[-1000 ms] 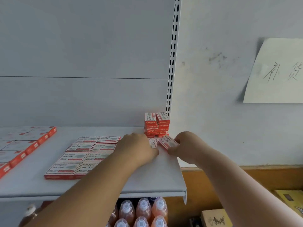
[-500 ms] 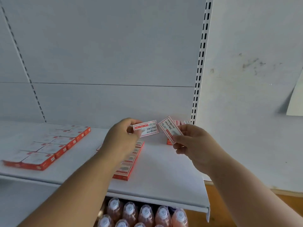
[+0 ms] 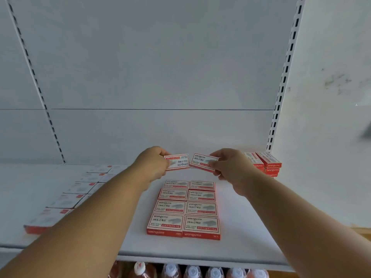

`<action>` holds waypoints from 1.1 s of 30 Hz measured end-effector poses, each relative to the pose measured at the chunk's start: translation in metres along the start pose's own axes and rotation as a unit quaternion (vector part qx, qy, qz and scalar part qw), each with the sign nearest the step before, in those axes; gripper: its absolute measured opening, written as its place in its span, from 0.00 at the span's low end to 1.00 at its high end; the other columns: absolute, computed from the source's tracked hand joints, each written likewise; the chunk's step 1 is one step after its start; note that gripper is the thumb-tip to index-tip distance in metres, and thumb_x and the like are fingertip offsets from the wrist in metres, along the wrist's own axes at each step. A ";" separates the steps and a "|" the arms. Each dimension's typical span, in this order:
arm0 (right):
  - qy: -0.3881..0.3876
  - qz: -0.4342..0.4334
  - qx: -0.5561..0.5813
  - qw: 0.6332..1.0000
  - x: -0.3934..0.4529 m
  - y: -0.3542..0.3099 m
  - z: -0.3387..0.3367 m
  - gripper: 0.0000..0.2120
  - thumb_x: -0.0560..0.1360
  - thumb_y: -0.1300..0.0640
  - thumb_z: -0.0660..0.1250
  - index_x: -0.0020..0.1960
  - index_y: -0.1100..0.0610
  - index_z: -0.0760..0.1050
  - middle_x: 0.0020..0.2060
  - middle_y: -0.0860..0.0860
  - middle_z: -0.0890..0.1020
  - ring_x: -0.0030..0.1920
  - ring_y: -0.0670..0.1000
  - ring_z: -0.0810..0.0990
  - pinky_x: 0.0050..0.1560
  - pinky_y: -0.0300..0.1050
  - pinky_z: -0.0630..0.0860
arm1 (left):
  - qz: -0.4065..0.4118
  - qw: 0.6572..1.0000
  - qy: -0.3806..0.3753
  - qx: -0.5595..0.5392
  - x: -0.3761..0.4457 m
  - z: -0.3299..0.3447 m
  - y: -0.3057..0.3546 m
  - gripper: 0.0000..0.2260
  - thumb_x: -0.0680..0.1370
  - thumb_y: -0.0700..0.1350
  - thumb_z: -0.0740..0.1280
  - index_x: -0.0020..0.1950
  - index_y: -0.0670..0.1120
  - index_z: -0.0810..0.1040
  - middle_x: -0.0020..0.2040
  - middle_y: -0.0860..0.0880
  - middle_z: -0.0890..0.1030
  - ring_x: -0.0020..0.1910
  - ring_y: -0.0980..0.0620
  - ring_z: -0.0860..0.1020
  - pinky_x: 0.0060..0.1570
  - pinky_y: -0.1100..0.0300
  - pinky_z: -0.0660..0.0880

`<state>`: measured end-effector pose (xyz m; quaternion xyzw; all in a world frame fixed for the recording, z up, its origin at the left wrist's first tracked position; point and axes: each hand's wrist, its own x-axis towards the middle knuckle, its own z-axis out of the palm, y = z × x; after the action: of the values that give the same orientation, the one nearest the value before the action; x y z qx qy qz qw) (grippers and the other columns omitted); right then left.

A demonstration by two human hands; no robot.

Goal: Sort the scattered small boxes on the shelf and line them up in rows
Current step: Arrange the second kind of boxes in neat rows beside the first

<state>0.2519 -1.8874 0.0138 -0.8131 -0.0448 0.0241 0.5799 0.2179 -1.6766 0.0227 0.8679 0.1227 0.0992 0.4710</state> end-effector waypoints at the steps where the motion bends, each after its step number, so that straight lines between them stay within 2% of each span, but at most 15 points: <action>1: 0.011 0.008 0.027 1.000 0.002 0.000 0.002 0.05 0.75 0.60 0.71 0.51 0.55 0.80 0.40 0.55 0.85 0.36 0.50 0.80 0.38 0.44 0.78 | -0.014 0.999 -0.011 -0.050 0.005 0.000 -0.004 0.05 0.78 0.42 0.69 0.54 0.47 0.79 0.44 0.46 0.84 0.39 0.50 0.82 0.42 0.52 0.81; 3: 0.020 0.011 0.106 0.994 0.005 0.000 0.004 0.05 0.75 0.62 0.71 0.51 0.57 0.79 0.40 0.55 0.85 0.34 0.49 0.80 0.36 0.42 0.77 | -0.055 0.975 -0.053 -0.209 0.010 0.000 -0.008 0.08 0.78 0.38 0.68 0.57 0.40 0.77 0.43 0.42 0.85 0.39 0.47 0.85 0.37 0.54 0.80; 5: 0.019 0.003 0.158 0.987 0.005 0.000 0.005 0.06 0.75 0.62 0.71 0.52 0.58 0.79 0.41 0.56 0.85 0.35 0.50 0.80 0.36 0.43 0.75 | -0.076 0.933 -0.095 -0.339 0.012 0.003 -0.008 0.10 0.78 0.33 0.67 0.58 0.38 0.75 0.40 0.40 0.86 0.39 0.45 0.86 0.34 0.55 0.80; 8: 0.012 0.002 0.158 0.987 0.006 -0.002 0.011 0.05 0.75 0.61 0.72 0.51 0.57 0.80 0.43 0.56 0.86 0.37 0.51 0.81 0.39 0.43 0.76 | -0.054 0.918 -0.141 -0.366 0.015 0.010 -0.005 0.18 0.77 0.30 0.65 0.58 0.52 0.74 0.40 0.42 0.86 0.42 0.42 0.86 0.35 0.55 0.80; 10: 0.007 0.011 0.154 0.988 0.008 -0.004 0.014 0.05 0.76 0.60 0.71 0.52 0.56 0.80 0.45 0.56 0.86 0.40 0.52 0.81 0.41 0.43 0.77 | -0.039 0.930 -0.154 -0.332 0.018 0.013 -0.003 0.22 0.76 0.32 0.65 0.57 0.61 0.75 0.40 0.44 0.86 0.41 0.44 0.85 0.34 0.55 0.78; 14: 0.022 0.011 0.136 0.990 0.014 -0.008 0.011 0.05 0.76 0.60 0.71 0.52 0.55 0.81 0.44 0.55 0.86 0.39 0.51 0.81 0.41 0.42 0.78 | -0.046 0.955 -0.090 -0.278 0.027 0.012 -0.006 0.10 0.78 0.40 0.67 0.55 0.54 0.77 0.38 0.47 0.86 0.38 0.51 0.84 0.28 0.60 0.74; 17: 0.071 0.010 -0.002 0.997 0.021 -0.006 0.010 0.05 0.76 0.60 0.71 0.50 0.53 0.82 0.42 0.54 0.85 0.37 0.50 0.80 0.41 0.45 0.79 | -0.057 0.967 -0.018 -0.247 0.037 0.015 -0.011 0.06 0.77 0.40 0.68 0.52 0.47 0.76 0.41 0.44 0.86 0.38 0.50 0.85 0.32 0.59 0.78; 19: 0.076 0.012 -0.095 0.993 0.023 -0.001 0.012 0.05 0.76 0.59 0.70 0.50 0.52 0.81 0.41 0.53 0.84 0.35 0.49 0.79 0.32 0.40 0.77 | -0.061 0.974 0.013 -0.219 0.043 0.018 -0.015 0.06 0.76 0.37 0.67 0.52 0.45 0.75 0.44 0.43 0.85 0.38 0.48 0.85 0.34 0.57 0.80; 21: 0.052 0.018 -0.155 0.986 0.024 0.008 0.016 0.05 0.76 0.59 0.69 0.51 0.51 0.79 0.43 0.52 0.83 0.38 0.49 0.80 0.29 0.39 0.74 | -0.051 0.988 0.045 -0.137 0.047 0.023 -0.022 0.08 0.75 0.37 0.66 0.52 0.46 0.75 0.46 0.44 0.84 0.41 0.46 0.85 0.34 0.56 0.79; 23: 0.038 0.022 -0.199 0.979 0.024 0.015 0.020 0.04 0.77 0.58 0.68 0.50 0.51 0.78 0.45 0.51 0.82 0.41 0.51 0.82 0.31 0.42 0.77 | -0.024 0.998 0.060 0.016 0.046 0.027 -0.028 0.05 0.75 0.40 0.67 0.48 0.49 0.77 0.46 0.47 0.83 0.42 0.47 0.82 0.36 0.57 0.77; 24: 0.032 0.021 -0.225 0.974 0.024 0.017 0.022 0.05 0.78 0.58 0.66 0.50 0.50 0.78 0.45 0.50 0.82 0.42 0.52 0.82 0.34 0.45 0.80 | -0.019 0.995 0.053 0.088 0.043 0.028 -0.030 0.02 0.75 0.43 0.67 0.46 0.49 0.78 0.43 0.49 0.83 0.41 0.49 0.81 0.34 0.58 0.74; 26: 0.008 0.024 -0.284 0.958 0.025 0.019 0.025 0.09 0.78 0.59 0.62 0.52 0.49 0.79 0.47 0.50 0.82 0.44 0.53 0.82 0.44 0.49 0.83 | -0.018 0.981 0.023 0.190 0.040 0.029 -0.032 0.05 0.75 0.48 0.67 0.44 0.47 0.79 0.39 0.50 0.82 0.37 0.50 0.80 0.30 0.59 0.70; 28: -0.010 0.021 -0.328 0.945 0.024 0.018 0.029 0.13 0.79 0.59 0.59 0.56 0.48 0.79 0.51 0.50 0.81 0.47 0.53 0.81 0.48 0.49 0.82 | -0.017 0.966 0.000 0.259 0.036 0.028 -0.030 0.09 0.75 0.52 0.68 0.40 0.47 0.77 0.37 0.50 0.80 0.34 0.51 0.78 0.28 0.59 0.67; 31: -0.021 0.009 -0.354 0.935 0.022 0.016 0.032 0.15 0.79 0.58 0.58 0.59 0.49 0.79 0.53 0.50 0.80 0.48 0.52 0.80 0.44 0.45 0.80 | -0.009 0.951 -0.021 0.310 0.032 0.028 -0.028 0.12 0.76 0.54 0.67 0.38 0.48 0.73 0.36 0.51 0.79 0.33 0.52 0.76 0.27 0.60 0.66; 33: -0.009 0.004 -0.378 0.926 0.021 0.016 0.031 0.12 0.79 0.56 0.59 0.55 0.54 0.80 0.51 0.51 0.81 0.46 0.53 0.79 0.40 0.43 0.76 | -0.010 0.950 -0.027 0.312 0.029 0.027 -0.028 0.12 0.76 0.54 0.67 0.38 0.48 0.72 0.38 0.50 0.79 0.34 0.52 0.77 0.28 0.59 0.67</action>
<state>0.2707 -1.8616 -0.0112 -0.9719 -0.0530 0.0151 0.2288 0.2501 -1.6746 -0.0134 0.9726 0.1439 0.0276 0.1804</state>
